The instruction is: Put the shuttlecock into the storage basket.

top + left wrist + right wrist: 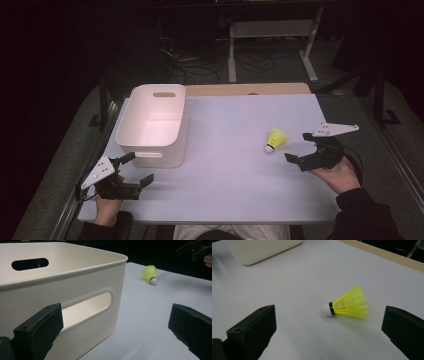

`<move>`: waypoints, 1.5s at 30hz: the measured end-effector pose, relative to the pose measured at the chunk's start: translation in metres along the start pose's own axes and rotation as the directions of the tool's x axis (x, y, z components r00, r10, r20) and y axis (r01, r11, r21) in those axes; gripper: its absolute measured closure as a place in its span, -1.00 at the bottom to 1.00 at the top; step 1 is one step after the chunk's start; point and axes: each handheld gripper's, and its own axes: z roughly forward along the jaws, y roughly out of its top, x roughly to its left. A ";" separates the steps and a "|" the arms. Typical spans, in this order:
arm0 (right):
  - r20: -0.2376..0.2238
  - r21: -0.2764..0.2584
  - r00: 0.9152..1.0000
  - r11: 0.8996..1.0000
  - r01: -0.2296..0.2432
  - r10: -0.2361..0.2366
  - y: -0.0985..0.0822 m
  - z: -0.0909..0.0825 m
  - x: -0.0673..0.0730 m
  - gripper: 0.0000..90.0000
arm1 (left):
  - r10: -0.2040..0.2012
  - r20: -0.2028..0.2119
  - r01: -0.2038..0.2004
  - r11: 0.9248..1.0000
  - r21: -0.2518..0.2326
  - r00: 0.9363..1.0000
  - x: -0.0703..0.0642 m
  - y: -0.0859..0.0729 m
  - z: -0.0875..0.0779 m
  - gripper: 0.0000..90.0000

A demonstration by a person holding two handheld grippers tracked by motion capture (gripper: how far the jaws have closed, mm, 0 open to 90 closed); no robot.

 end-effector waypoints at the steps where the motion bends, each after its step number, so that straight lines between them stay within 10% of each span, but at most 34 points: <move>1: -0.002 0.002 1.000 1.000 0.001 -0.001 0.001 0.000 -0.001 -1.00 | 0.001 0.000 -0.001 1.000 0.001 1.000 0.000 0.000 0.000 -1.00; 45: 0.012 0.101 0.999 0.994 -0.033 0.032 0.015 0.031 -0.038 -0.87 | 0.002 0.004 -0.002 1.000 0.000 1.000 0.000 0.000 0.000 -1.00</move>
